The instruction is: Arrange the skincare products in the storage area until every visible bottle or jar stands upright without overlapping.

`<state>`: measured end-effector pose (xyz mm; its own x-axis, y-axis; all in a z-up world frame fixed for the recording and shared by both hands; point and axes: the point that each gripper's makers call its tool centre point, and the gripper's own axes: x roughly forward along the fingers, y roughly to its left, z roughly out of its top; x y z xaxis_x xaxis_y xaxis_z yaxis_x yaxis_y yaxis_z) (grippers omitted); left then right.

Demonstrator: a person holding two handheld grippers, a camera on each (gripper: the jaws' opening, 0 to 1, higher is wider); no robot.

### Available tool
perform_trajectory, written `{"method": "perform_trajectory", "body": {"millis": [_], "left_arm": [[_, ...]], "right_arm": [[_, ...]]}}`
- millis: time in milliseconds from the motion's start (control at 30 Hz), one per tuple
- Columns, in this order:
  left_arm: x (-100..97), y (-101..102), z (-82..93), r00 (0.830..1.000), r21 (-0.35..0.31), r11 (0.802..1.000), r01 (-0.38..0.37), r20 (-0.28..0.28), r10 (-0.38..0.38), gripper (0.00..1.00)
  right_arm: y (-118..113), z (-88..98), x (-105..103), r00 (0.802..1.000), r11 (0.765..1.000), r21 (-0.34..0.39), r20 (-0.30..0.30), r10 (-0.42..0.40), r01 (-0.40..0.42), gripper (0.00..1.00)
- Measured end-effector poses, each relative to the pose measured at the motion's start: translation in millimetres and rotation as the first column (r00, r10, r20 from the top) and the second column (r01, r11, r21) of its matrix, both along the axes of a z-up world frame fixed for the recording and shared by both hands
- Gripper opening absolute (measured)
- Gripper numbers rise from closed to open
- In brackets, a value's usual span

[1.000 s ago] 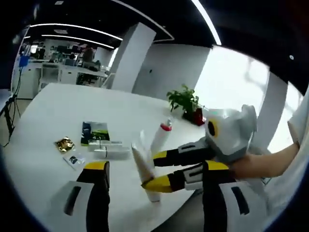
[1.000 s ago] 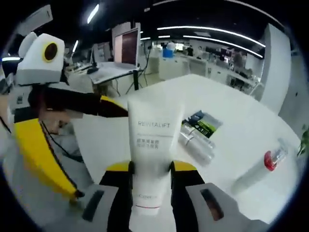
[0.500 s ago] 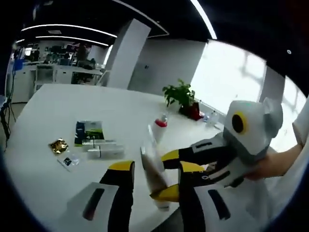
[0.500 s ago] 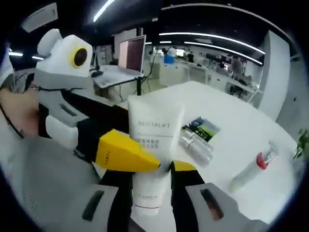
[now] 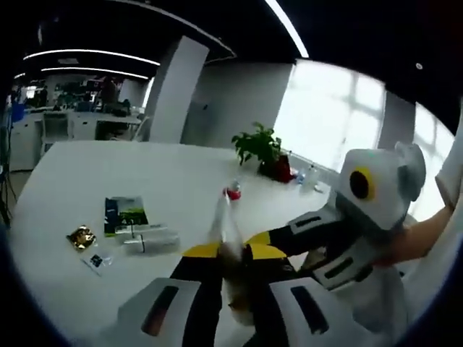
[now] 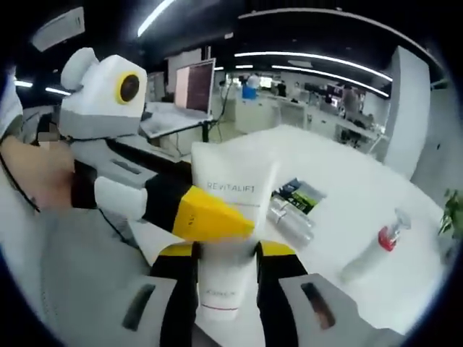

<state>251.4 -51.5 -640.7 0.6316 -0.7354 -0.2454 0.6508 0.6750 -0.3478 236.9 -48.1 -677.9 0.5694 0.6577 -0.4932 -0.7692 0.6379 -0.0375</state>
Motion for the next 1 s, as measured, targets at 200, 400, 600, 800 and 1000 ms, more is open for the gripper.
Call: {"method": "perform_trajectory", "body": {"millis": [200,400,600,800,1000], "left_arm": [[-0.5,-1,18.4,0.995,-0.087,0.991,0.098,0.001,-0.098,0.04],[-7.8,-6,39.2,0.959,-0.096,0.954,0.282,0.041,-0.28,0.04],[-15.7,-9,51.7,0.919,-0.099,0.914,0.393,0.084,-0.386,0.03],[-21.8,-14,51.4,0.88,-0.096,0.876,0.473,0.097,-0.465,0.04],[-22.0,-33,41.1,0.83,0.018,0.841,0.54,0.149,-0.537,0.04]], "right_arm": [[0,24.1,-1,0.997,0.974,0.217,-0.036,0.073,-0.064,0.3],[0,36.3,-3,0.978,0.944,0.265,-0.008,0.208,-0.199,0.28],[3,38.3,-13,0.932,0.904,0.236,0.02,0.362,-0.357,0.25],[-2,38.6,-17,0.902,0.877,0.216,0.039,0.431,-0.429,0.2],[-18,27.9,-8,0.895,0.893,0.071,0.042,0.443,-0.445,0.16]]}}
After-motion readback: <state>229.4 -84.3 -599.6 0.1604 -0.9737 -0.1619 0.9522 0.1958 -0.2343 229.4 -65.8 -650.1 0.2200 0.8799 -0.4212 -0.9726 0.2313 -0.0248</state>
